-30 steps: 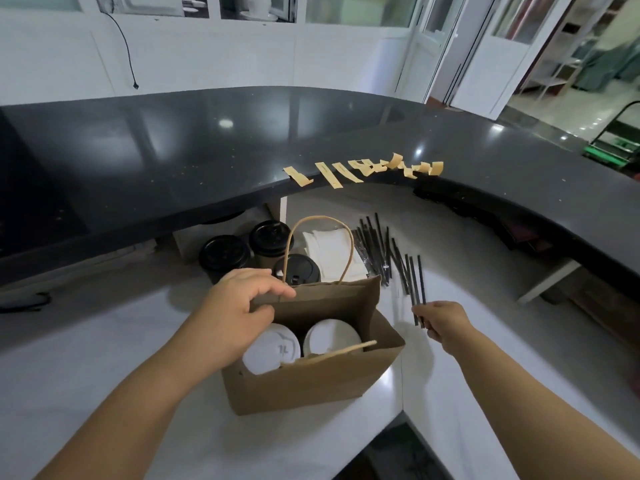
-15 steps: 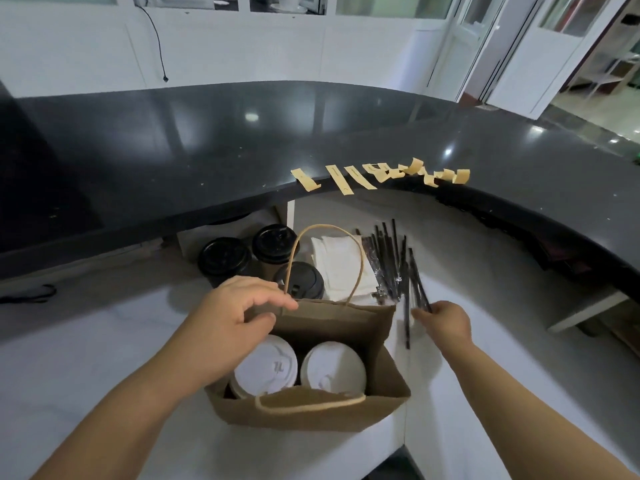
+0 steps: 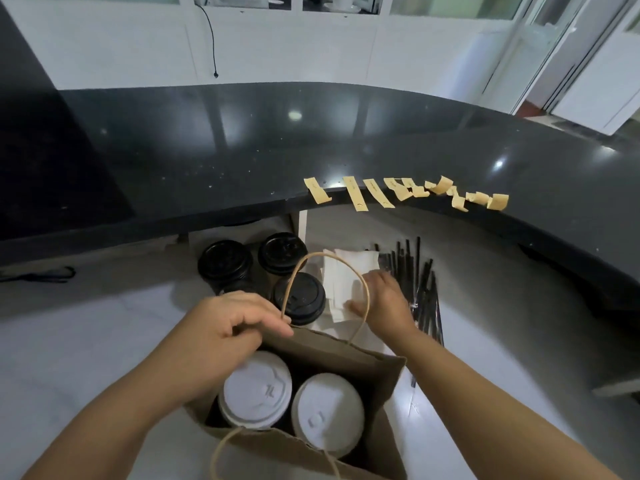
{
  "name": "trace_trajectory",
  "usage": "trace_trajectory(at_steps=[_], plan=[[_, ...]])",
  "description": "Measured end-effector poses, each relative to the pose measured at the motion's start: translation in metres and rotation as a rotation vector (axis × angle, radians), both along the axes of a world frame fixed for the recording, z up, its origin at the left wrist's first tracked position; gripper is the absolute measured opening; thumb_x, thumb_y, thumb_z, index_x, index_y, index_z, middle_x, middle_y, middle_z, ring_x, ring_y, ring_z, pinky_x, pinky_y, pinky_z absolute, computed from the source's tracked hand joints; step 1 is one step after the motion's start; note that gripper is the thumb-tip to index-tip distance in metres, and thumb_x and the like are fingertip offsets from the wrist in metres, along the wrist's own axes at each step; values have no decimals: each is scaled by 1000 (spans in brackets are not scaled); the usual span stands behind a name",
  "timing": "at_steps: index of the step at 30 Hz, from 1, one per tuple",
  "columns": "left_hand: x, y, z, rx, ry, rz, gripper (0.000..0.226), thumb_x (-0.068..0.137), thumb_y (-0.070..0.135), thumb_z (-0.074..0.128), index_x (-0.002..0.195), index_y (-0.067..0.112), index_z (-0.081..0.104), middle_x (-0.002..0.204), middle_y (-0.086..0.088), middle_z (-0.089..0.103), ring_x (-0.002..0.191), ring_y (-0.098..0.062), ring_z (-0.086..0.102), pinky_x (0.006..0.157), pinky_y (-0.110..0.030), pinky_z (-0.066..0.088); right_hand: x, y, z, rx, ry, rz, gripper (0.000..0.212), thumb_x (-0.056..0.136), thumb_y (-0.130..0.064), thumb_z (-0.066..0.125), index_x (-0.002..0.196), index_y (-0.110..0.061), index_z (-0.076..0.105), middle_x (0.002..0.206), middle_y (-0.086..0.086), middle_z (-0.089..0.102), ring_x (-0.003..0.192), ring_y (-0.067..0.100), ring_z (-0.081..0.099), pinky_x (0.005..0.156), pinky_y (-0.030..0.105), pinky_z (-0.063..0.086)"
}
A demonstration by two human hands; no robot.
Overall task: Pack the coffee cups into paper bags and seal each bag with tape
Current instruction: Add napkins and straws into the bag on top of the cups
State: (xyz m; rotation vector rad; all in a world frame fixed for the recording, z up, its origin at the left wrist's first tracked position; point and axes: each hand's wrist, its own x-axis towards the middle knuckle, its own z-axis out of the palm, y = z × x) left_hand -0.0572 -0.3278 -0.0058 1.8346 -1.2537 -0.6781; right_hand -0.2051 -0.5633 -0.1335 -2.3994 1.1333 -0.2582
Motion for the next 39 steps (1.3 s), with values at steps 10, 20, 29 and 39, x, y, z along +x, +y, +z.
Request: trace_trajectory(at_steps=[10, 20, 29, 39], plan=[[-9, 0, 2, -34, 16, 31, 61, 77, -17, 53, 82, 40, 75, 94, 24, 68, 95, 4, 63, 81, -9, 45, 9, 0, -12, -127, 95, 82, 85, 72, -65, 66, 135, -12, 43, 138, 4, 46, 123, 23, 41, 103, 35, 37], [-7, -3, 3, -15, 15, 29, 60, 78, -16, 53, 81, 39, 76, 95, 25, 68, 96, 4, 62, 81, -10, 45, 7, -1, -15, -96, 16, 64, 66, 78, -51, 70, 127, -12, 50, 131, 3, 51, 120, 20, 44, 100, 32, 37], [3, -3, 16, -15, 158, 42, 39, 74, -7, 51, 59, 22, 71, 84, 12, 73, 88, -4, 66, 77, -13, 49, 5, -4, -17, 143, -189, -65, 30, 76, -39, 69, 86, -12, 58, 99, -1, 57, 95, 17, 52, 64, 15, 33], [33, -89, 0, 173, 518, 52, 27, 95, -1, 43, 108, 8, 65, 104, -9, 71, 96, -17, 69, 87, -29, 55, -1, 2, 3, 181, -447, -221, 22, 82, -21, 73, 68, -17, 56, 103, -7, 59, 104, 12, 55, 88, 27, 46]])
